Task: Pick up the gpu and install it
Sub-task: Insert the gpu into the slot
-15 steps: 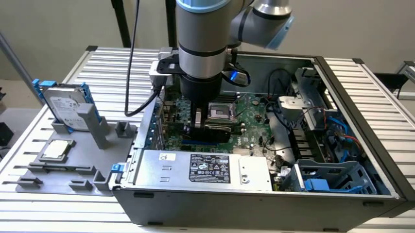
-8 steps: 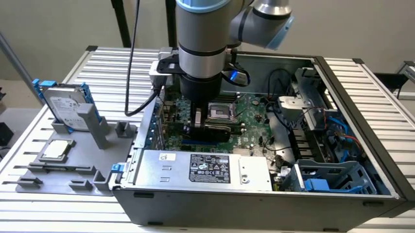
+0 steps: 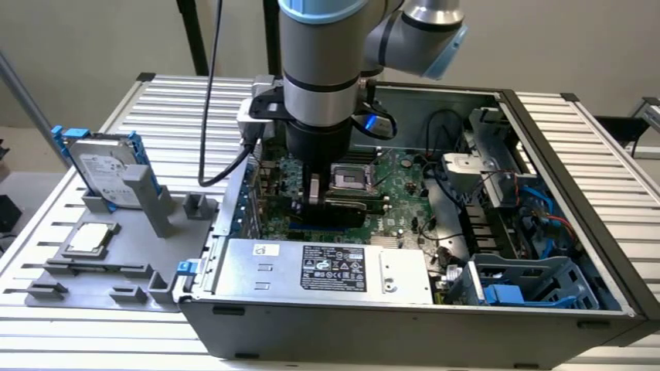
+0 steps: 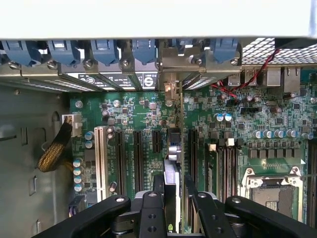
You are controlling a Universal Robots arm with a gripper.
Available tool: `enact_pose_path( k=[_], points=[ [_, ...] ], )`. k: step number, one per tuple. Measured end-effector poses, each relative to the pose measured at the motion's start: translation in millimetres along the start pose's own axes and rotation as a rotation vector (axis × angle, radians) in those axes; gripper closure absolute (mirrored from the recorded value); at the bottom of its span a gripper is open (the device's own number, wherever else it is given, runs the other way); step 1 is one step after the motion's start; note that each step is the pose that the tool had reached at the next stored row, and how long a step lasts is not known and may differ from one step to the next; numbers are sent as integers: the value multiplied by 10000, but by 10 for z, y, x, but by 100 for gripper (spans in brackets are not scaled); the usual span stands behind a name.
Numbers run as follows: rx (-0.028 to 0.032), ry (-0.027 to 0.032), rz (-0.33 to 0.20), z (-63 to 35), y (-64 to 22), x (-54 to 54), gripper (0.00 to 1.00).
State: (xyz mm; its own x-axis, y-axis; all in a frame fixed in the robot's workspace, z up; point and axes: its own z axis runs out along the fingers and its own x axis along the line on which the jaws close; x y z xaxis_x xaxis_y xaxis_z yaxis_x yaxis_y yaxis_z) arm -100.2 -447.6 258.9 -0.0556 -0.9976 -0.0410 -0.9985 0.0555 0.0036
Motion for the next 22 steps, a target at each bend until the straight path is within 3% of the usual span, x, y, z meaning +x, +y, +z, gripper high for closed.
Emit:
enact_pose_path(
  k=[22],
  points=[
    [6, -11, -1, 42, 12, -10, 73]
  ],
)
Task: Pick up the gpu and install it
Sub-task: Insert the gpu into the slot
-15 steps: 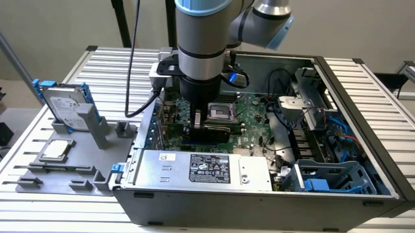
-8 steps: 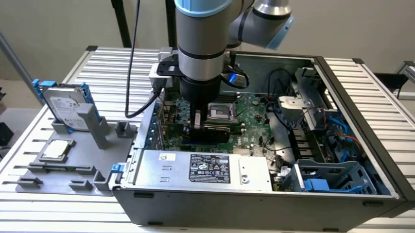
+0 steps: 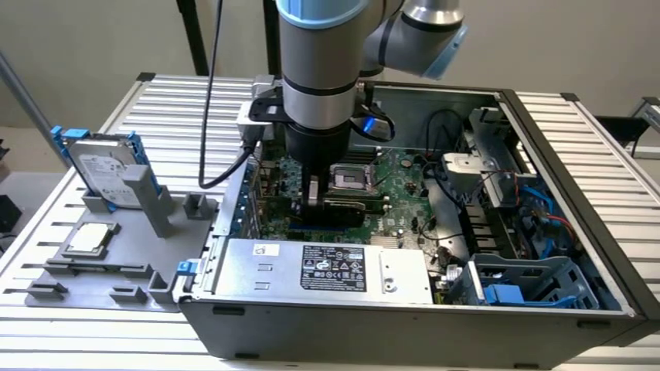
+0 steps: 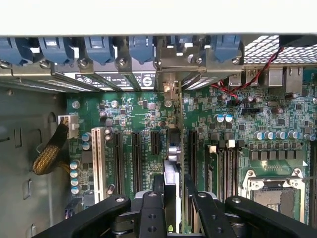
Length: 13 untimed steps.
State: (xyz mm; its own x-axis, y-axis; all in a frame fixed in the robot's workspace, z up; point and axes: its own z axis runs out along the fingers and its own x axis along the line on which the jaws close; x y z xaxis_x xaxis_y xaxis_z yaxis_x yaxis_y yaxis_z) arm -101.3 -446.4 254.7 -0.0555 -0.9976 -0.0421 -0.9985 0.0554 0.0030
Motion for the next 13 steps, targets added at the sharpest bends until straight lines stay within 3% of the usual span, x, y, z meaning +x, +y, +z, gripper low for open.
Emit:
enact_pose_path(
  k=[13],
  points=[
    [-5, 11, 0, 29, 5, 2, 73]
  ],
)
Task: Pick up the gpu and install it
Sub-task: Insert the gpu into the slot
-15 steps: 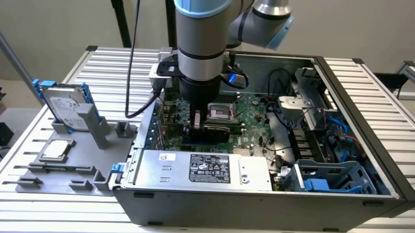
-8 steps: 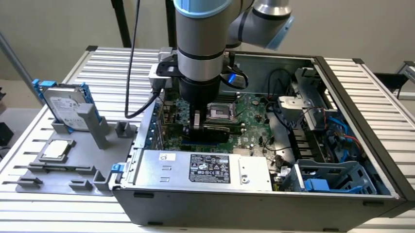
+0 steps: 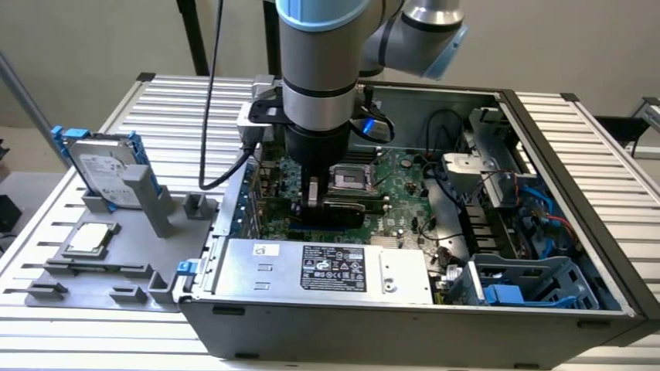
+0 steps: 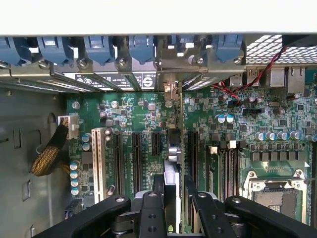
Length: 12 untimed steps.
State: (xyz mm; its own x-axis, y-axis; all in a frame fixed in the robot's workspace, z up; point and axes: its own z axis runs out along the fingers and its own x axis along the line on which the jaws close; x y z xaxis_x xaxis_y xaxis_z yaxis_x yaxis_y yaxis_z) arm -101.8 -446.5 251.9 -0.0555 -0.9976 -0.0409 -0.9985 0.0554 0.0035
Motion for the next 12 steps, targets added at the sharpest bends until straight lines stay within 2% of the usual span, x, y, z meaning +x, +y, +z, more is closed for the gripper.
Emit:
enact_pose_path(
  k=[12],
  points=[
    [-1, 6, 2, 11, 2, -27, 73]
  ],
)
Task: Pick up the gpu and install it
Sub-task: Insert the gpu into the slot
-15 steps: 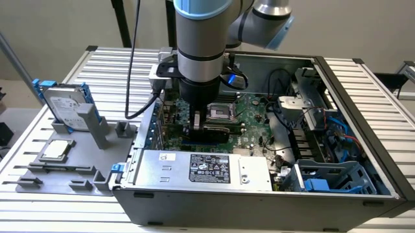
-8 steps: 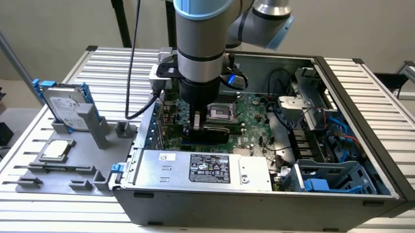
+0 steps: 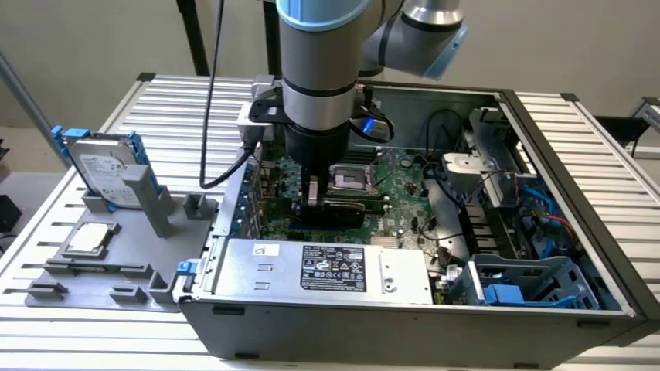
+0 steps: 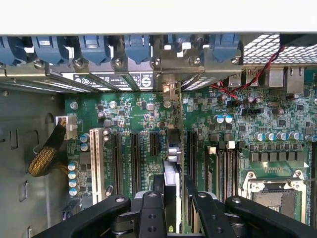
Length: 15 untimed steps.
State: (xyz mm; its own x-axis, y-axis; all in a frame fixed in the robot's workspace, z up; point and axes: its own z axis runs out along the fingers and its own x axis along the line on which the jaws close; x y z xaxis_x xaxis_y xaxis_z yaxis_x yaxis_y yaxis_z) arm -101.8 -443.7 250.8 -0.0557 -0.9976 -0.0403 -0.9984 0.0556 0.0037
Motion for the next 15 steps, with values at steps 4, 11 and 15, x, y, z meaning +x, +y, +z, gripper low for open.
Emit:
enact_pose_path(
  k=[4, 11, 15],
  points=[
    [1, 4, -2, 8, -1, -5, 73],
    [1, 2, -1, 30, 0, -4, 73],
    [3, 5, -2, 44, -1, -3, 73]
  ],
)
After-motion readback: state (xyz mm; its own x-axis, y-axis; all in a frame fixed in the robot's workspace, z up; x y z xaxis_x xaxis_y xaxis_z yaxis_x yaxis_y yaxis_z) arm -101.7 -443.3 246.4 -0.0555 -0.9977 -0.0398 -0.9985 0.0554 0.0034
